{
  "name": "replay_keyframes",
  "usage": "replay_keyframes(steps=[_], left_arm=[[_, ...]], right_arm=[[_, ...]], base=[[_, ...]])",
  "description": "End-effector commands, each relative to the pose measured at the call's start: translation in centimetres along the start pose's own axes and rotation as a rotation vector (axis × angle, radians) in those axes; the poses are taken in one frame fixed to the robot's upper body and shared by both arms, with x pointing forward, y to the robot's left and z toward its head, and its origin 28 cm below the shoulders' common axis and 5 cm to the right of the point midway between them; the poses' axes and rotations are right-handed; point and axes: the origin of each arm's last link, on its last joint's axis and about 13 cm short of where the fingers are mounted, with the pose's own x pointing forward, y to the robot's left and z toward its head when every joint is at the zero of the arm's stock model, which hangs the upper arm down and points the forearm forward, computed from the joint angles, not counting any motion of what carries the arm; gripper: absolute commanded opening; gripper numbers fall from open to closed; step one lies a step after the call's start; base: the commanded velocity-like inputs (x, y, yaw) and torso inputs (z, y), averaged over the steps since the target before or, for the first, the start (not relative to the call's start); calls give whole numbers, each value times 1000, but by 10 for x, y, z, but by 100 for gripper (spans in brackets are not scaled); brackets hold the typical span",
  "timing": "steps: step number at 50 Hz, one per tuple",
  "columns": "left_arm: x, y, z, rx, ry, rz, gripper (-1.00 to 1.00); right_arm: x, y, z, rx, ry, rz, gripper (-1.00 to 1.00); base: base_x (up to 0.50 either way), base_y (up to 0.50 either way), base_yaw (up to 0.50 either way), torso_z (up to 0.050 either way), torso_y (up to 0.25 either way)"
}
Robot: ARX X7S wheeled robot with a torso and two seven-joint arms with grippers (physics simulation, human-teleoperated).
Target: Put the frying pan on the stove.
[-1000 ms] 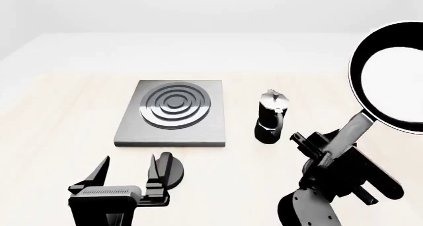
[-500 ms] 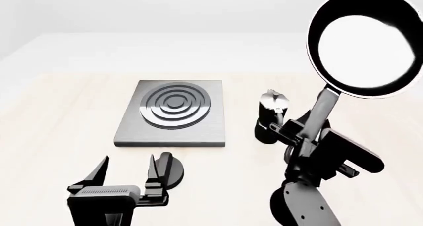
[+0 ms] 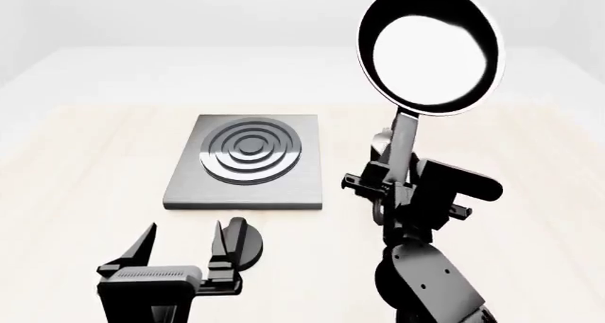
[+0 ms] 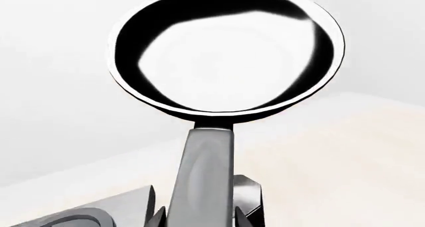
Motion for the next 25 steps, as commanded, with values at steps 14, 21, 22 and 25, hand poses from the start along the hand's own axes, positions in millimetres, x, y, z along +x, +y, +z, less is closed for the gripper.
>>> replay_keyframes(steps=[14, 21, 22, 25], left_arm=[[-1, 1, -2, -4, 5, 4, 100], [0, 0, -3, -4, 6, 1, 100], [0, 0, -3, -4, 6, 1, 100], [0, 0, -2, -3, 5, 1, 100]], right_arm=[[8, 12, 9, -89, 58, 161, -100], [9, 15, 7, -123, 69, 179, -100], [9, 15, 6, -123, 72, 181, -100], [10, 17, 4, -135, 76, 187, -100]], base=[[1, 0, 0, 1, 2], [0, 0, 0, 0, 1], [0, 0, 0, 0, 10], [0, 0, 0, 0, 0]])
